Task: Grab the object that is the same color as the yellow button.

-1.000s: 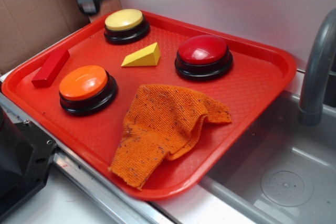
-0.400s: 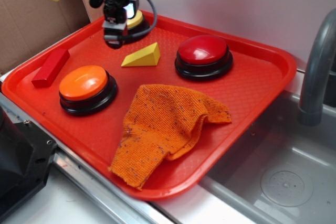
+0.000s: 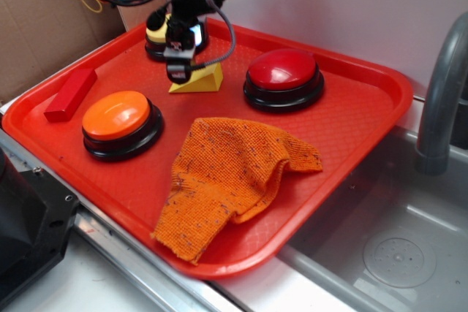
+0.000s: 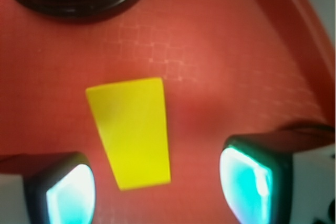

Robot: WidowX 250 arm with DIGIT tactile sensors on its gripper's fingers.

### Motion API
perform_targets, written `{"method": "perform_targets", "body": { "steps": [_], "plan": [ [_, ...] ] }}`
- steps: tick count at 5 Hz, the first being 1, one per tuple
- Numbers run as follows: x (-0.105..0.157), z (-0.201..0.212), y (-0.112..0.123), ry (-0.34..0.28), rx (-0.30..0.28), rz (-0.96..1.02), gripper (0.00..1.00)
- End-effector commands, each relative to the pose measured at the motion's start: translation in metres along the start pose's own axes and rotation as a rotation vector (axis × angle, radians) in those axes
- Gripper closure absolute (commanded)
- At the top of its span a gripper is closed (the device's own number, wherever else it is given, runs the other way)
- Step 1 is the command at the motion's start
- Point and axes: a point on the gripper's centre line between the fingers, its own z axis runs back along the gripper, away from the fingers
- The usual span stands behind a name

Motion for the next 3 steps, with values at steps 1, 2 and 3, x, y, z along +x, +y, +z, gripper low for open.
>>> {"method": "perform_targets", "body": {
  "steps": [1, 2, 3],
  "plan": [
    [0.022, -0.002, -0.012, -0.075, -0.034, -0.03, 0.0],
    [0.025, -0.013, -0.011, -0.051, 0.012, 0.006, 0.0],
    [0.027, -0.02, -0.009, -0.044, 0.031, 0.027, 0.87]
  ]
}}
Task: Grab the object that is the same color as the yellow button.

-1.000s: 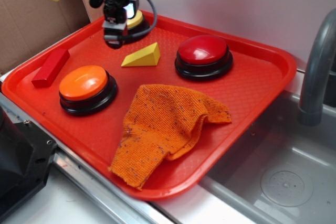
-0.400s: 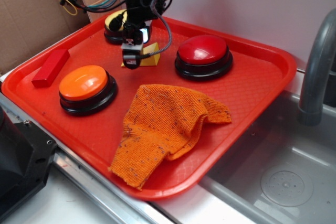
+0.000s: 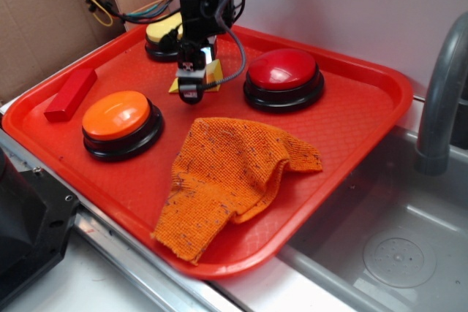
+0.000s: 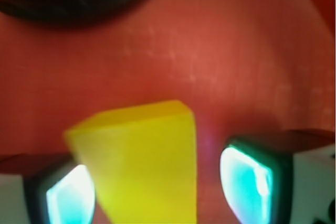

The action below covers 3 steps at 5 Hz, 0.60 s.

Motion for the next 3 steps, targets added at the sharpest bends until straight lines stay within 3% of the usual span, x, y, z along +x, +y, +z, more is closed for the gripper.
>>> {"method": "perform_targets", "body": {
  "steps": [1, 2, 3],
  "plan": [
    [0.016, -0.002, -0.009, -0.036, 0.037, 0.007, 1.0],
    [0.01, 0.013, -0.01, -0.07, 0.049, 0.055, 1.0],
    [-0.008, 0.052, -0.009, -0.079, 0.1, 0.186, 1.0]
  ]
}}
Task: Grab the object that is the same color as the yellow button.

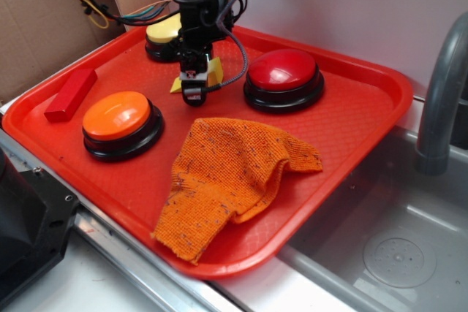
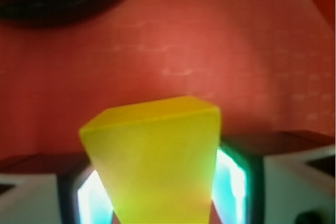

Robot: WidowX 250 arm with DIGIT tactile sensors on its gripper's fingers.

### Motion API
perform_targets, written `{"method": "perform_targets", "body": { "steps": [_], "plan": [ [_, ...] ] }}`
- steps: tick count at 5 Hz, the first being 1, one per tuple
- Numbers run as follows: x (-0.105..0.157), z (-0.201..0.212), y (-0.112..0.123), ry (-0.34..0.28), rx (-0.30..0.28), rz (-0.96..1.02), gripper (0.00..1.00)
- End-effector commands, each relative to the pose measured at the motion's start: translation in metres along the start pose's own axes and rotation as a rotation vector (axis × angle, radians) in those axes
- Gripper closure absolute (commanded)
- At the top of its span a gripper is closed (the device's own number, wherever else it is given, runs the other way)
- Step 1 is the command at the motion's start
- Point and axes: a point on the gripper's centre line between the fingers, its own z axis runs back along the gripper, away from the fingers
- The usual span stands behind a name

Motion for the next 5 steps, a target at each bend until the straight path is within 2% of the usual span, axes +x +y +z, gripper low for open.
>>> {"method": "perform_targets", "body": {
  "steps": [1, 2, 3, 4, 5],
  "plan": [
    [-0.029, 0.095, -0.002, 0.023, 0.039, 0.373, 1.0],
    [-0.044, 0.137, -0.022, 0.042, -0.002, 0.62, 1.0],
    [-0.039, 0.166, -0.047, 0.07, -0.03, 0.742, 1.0],
    [-0.029, 0.177, -0.062, 0.04, -0.004, 0.718, 1.0],
    [-0.024, 0.183, -0.072, 0.048, 0.029, 0.651, 1.0]
  ]
}}
